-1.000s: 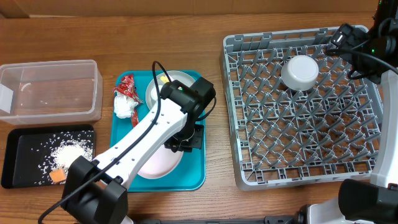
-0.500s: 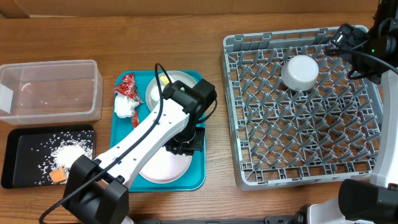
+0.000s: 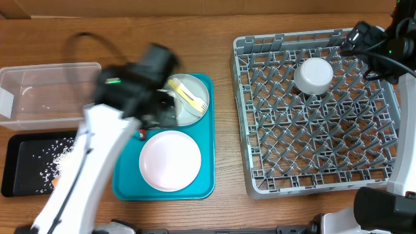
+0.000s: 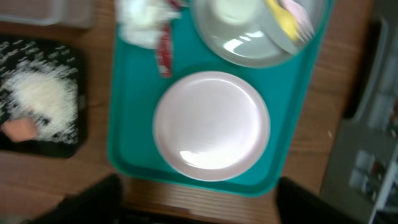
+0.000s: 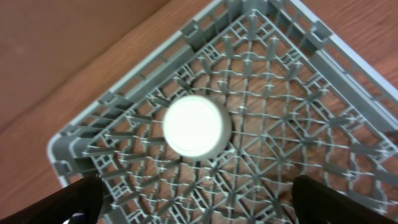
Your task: Sort waste into correct bins and load items into the dishwasher rack
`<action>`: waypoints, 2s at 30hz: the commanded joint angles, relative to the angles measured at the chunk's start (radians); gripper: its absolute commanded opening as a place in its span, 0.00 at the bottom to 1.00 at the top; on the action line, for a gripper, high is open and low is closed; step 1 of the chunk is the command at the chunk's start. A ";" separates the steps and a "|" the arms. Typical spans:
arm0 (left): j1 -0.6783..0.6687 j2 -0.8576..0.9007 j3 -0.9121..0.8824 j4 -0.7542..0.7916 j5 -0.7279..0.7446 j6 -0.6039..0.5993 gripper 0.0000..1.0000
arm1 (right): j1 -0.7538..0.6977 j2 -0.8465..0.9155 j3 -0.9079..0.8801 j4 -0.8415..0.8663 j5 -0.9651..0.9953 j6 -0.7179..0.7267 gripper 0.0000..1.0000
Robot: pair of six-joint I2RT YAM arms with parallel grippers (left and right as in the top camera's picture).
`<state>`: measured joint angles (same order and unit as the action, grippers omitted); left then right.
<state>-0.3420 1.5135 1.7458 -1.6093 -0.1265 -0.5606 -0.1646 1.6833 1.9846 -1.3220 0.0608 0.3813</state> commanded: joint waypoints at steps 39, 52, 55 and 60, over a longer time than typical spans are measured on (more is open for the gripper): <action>0.708 -0.030 -0.010 -0.065 -0.042 -0.045 1.00 | 1.021 0.450 -0.349 0.293 -0.208 -0.095 0.68; 0.708 -0.030 -0.010 -0.065 -0.042 -0.045 1.00 | 1.023 0.505 -0.349 0.325 -0.185 -0.066 0.35; 0.708 -0.030 -0.010 -0.065 -0.042 -0.045 1.00 | 1.023 0.505 -0.349 0.315 -0.185 -0.065 0.20; 0.708 -0.030 -0.010 -0.065 -0.042 -0.045 1.00 | 1.019 0.505 -0.332 0.261 -0.185 -0.060 0.04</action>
<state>0.3626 1.4776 1.7416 -1.6764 -0.1539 -0.5968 0.8589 2.1818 1.6363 -1.0290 -0.1375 0.3153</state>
